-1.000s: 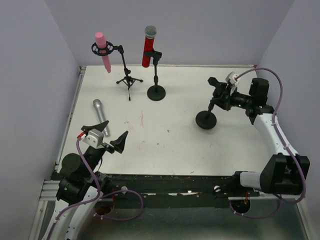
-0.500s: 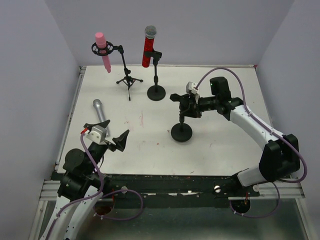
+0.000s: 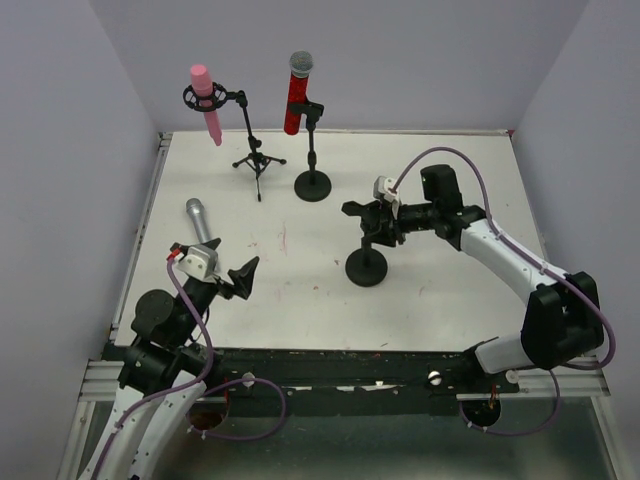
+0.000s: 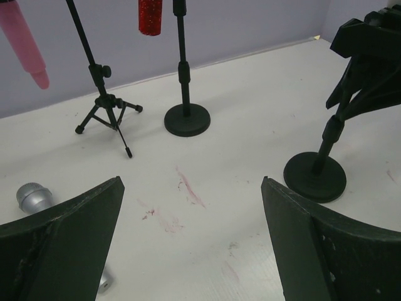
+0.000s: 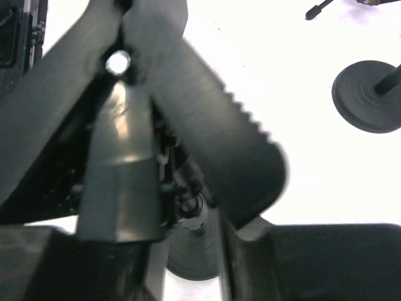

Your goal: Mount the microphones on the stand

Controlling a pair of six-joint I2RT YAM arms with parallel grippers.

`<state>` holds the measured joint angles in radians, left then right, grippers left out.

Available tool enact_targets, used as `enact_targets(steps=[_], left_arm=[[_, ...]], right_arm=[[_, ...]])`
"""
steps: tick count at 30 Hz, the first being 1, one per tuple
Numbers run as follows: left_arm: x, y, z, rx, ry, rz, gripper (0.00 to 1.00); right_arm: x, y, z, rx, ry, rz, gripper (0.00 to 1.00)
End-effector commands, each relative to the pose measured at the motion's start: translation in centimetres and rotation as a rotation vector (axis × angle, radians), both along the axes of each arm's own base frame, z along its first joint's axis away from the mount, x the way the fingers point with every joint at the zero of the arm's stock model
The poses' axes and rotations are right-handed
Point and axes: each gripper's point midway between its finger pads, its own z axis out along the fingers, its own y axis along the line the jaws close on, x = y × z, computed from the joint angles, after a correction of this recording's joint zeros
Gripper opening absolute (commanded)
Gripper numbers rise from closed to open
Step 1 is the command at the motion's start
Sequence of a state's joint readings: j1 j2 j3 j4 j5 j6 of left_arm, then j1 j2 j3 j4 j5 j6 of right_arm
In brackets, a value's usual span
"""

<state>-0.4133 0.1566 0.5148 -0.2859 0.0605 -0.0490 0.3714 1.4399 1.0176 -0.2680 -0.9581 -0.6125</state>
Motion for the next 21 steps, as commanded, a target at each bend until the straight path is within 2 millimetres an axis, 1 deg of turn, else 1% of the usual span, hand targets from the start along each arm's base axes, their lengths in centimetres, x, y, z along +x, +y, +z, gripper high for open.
enact_targets(steps=[1, 3, 5, 9, 11, 14, 19, 20, 21], left_arm=[[0.4, 0.4, -0.3, 0.006, 0.011, 0.028, 0.99], [0.5, 0.5, -0.4, 0.005, 0.016, 0.033, 0.99], [0.6, 0.6, -0.5, 0.001, 0.023, 0.041, 0.99], [0.8, 0.7, -0.4, -0.032, 0.049, 0.060, 0.99], [1.0, 0.6, -0.3, -0.059, 0.070, 0.060, 0.99], [1.6, 0.4, -0.8, -0.124, 0.151, 0.083, 0.99], [3.4, 0.5, -3.0, -0.190, 0.329, 0.152, 0.99], [3.7, 0.7, -3.1, -0.204, 0.348, 0.169, 0.99], [4.0, 0.4, -3.4, -0.227, 0.371, 0.158, 0.99]], right_arm=[[-0.1, -0.1, 1.3, 0.015, -0.080, 0.004, 0.46], [-0.1, -0.7, 1.4, 0.009, -0.084, -0.025, 0.66], [-0.2, -1.3, 1.8, 0.034, -0.062, -0.043, 0.79], [-0.5, -2.6, 1.9, 0.044, -0.058, -0.076, 0.89], [-0.7, -3.4, 1.2, 0.020, -0.071, -0.102, 0.97], [-1.2, -4.8, 0.7, -0.010, -0.078, -0.125, 1.00], [-1.2, -6.9, 1.9, -0.016, -0.106, -0.189, 1.00], [-1.2, -7.2, 2.1, -0.010, -0.101, -0.205, 1.00], [-0.9, -7.6, 2.5, 0.003, -0.099, -0.229, 1.00]])
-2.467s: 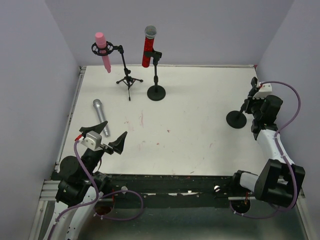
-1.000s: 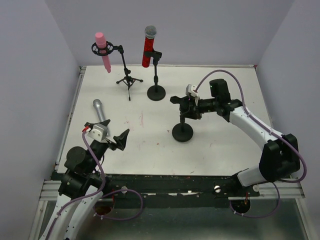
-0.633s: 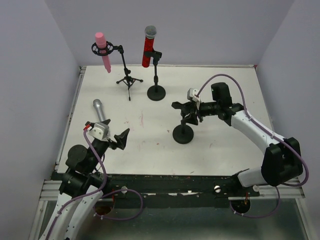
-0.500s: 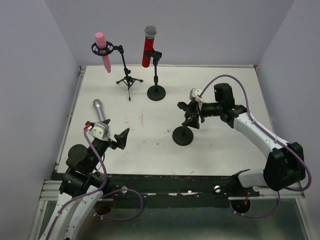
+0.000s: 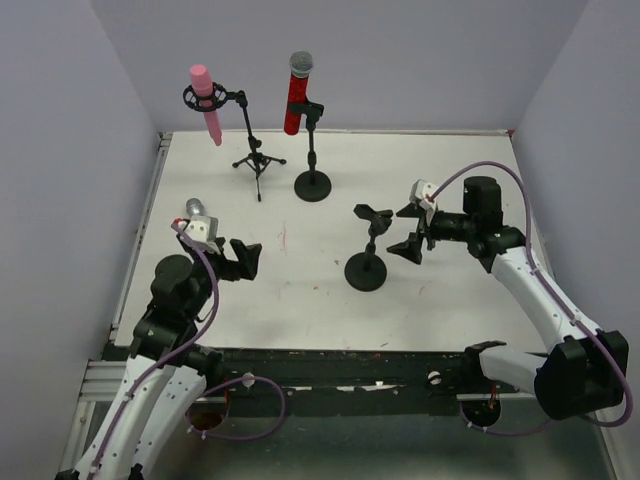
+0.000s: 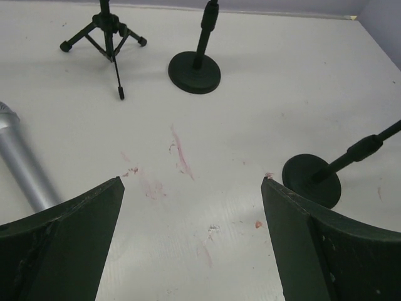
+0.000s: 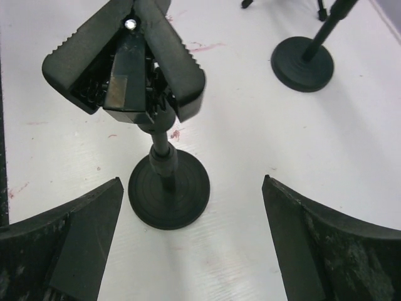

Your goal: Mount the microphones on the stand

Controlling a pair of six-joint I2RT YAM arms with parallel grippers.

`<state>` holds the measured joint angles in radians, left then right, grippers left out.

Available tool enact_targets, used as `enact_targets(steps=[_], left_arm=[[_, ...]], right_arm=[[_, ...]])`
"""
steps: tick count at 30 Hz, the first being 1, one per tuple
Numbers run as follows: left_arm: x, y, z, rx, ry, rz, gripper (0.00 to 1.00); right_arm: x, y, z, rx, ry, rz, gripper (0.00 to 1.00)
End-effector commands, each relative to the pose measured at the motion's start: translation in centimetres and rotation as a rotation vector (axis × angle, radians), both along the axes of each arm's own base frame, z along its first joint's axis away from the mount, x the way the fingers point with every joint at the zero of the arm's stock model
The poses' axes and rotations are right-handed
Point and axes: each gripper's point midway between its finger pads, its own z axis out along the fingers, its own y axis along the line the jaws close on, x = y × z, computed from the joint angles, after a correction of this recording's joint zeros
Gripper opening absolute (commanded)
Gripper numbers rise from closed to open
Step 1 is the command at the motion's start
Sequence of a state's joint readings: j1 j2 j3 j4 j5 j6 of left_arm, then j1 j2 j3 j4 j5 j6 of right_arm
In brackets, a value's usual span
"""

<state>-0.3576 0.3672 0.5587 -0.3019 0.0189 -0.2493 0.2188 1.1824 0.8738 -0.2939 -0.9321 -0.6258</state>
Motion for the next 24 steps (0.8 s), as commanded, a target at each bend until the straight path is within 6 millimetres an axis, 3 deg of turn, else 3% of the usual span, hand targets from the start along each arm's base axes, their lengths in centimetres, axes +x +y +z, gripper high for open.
enact_targets(steps=[1, 3, 6, 12, 17, 19, 24], left_arm=[[1.5, 0.4, -1.1, -0.137, 0.138, 0.071, 0.99], [2.6, 0.8, -1.8, -0.191, 0.178, 0.095, 0.99], [4.5, 1.7, -3.1, -0.252, 0.261, 0.133, 0.99], [7.8, 7.0, -8.8, -0.253, 0.603, 0.375, 0.98], [8.9, 10.4, -12.1, -0.140, 0.788, 0.520, 0.96], [9.1, 11.5, -13.3, -0.085, 0.837, 0.555, 0.90], [9.1, 12.3, -16.7, -0.023, 0.974, 0.581, 0.82]], right_arm=[[0.5, -1.9, 0.9, 0.012, 0.007, -0.095, 1.00], [1.2, -2.7, 2.0, 0.039, 0.009, -0.141, 1.00], [1.4, -3.3, 2.1, 0.048, 0.025, -0.173, 1.00], [1.4, -3.6, 1.3, 0.037, 0.105, -0.216, 1.00], [1.7, -3.8, 2.1, 0.036, 0.108, -0.241, 1.00], [1.6, -3.8, 2.4, 0.039, 0.101, -0.238, 1.00], [1.3, -3.6, 3.1, 0.055, 0.095, -0.228, 1.00]])
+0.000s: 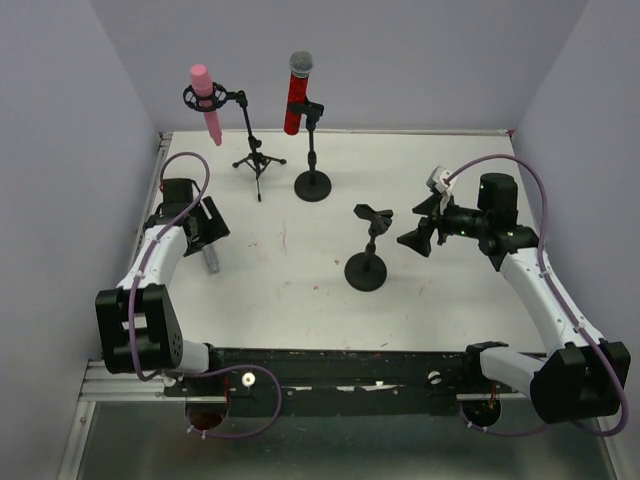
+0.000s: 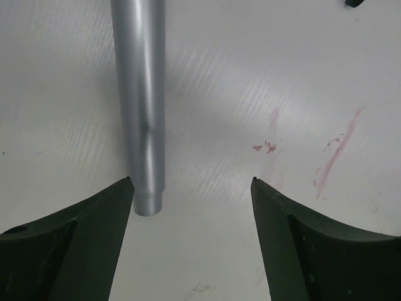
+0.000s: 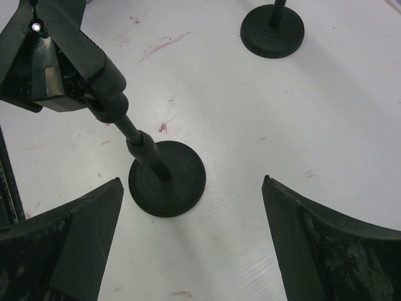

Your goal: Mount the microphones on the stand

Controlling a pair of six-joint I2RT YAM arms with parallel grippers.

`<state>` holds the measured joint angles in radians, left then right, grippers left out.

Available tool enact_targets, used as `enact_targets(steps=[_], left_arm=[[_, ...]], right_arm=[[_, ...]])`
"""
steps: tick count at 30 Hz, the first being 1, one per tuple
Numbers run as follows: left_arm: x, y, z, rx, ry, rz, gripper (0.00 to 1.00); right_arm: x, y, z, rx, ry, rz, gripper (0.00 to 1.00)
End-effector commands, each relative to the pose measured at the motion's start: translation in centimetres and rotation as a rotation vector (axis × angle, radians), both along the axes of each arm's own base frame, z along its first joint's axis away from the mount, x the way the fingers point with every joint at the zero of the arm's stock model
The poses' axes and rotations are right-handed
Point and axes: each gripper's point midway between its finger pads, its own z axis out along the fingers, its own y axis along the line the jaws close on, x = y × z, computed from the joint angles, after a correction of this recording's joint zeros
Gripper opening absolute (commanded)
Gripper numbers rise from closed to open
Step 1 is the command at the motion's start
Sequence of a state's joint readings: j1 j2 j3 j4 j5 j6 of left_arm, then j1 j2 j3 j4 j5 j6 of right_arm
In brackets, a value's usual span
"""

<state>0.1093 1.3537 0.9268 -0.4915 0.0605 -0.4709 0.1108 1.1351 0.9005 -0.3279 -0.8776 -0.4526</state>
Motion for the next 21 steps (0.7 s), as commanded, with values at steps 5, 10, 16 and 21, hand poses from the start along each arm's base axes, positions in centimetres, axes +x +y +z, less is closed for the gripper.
enact_targets(steps=[5, 10, 16, 21], left_arm=[[-1.5, 2.3, -4.2, 0.073, 0.224, 0.023, 0.50], [-1.3, 2.7, -5.4, 0.086, 0.291, 0.028, 0.52], [-1.7, 3.0, -6.5, 0.093, 0.348, 0.035, 0.56], [-2.1, 2.6, -7.3, 0.072, 0.432, 0.033, 0.54]], right_arm=[[-0.6, -0.2, 2.2, 0.012, -0.037, -0.016, 1.00], [-0.4, -0.4, 2.4, 0.003, -0.046, -0.031, 1.00], [-0.5, -0.5, 2.4, -0.001, -0.048, -0.034, 1.00], [-0.5, -0.5, 2.6, -0.002, -0.055, -0.035, 1.00]])
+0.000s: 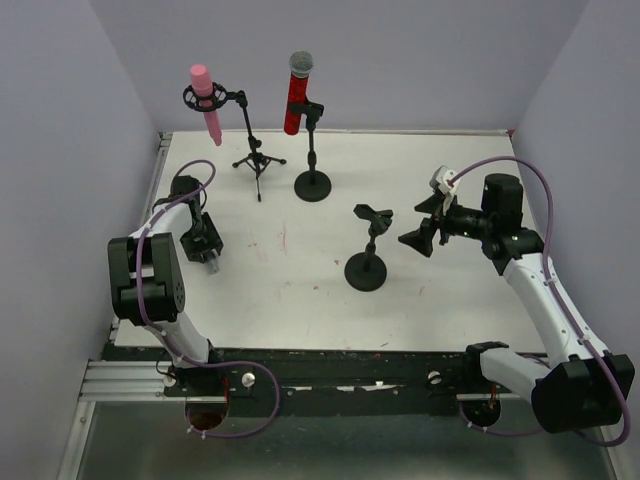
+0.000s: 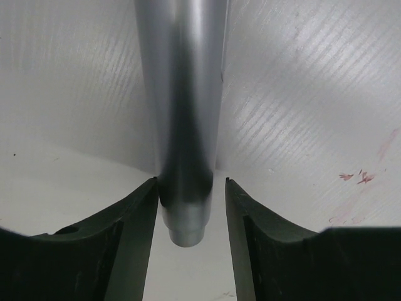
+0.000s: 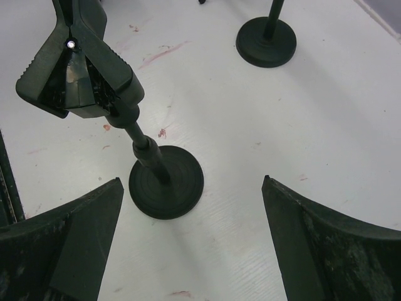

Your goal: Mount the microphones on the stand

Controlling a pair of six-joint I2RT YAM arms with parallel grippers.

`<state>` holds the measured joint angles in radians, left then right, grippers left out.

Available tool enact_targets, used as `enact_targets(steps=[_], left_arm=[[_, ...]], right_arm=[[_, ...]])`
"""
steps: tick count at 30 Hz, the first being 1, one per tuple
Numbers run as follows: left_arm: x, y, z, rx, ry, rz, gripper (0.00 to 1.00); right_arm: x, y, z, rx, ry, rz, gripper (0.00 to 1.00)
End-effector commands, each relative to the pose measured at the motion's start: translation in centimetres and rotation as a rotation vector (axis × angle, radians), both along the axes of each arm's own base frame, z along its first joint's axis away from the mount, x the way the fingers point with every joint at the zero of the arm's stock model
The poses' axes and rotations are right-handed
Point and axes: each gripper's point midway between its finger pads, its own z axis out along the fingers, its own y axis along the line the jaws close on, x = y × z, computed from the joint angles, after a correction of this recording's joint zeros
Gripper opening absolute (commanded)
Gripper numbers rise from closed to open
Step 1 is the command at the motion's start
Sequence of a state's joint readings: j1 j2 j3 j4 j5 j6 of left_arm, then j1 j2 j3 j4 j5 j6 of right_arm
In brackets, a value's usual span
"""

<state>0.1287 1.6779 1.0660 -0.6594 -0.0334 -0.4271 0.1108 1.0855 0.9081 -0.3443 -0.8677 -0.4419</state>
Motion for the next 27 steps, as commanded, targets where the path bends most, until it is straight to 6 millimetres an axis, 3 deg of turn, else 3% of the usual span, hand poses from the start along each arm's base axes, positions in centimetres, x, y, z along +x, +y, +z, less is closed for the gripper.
enact_targets(steps=[1, 13, 21, 27], left_arm=[[-0.7, 0.4, -0.3, 0.010, 0.064, 0.009, 0.54], [-1.1, 0.3, -0.5, 0.010, 0.085, -0.013, 0.55], [-0.9, -0.1, 0.4, -0.013, 0.054, -0.042, 0.18], [-1.4, -1.8, 5.2, -0.040, -0.143, -0.086, 0.03]], right_arm=[[0.2, -0.4, 1.2, -0.006, -0.024, -0.026, 1.00], [0.0, -0.8, 1.4, -0.021, -0.034, -0.053, 1.00], [-0.4, -1.2, 1.3, -0.045, -0.051, -0.061, 1.00], [-0.8, -1.8, 0.9, -0.066, -0.052, -0.098, 1.00]])
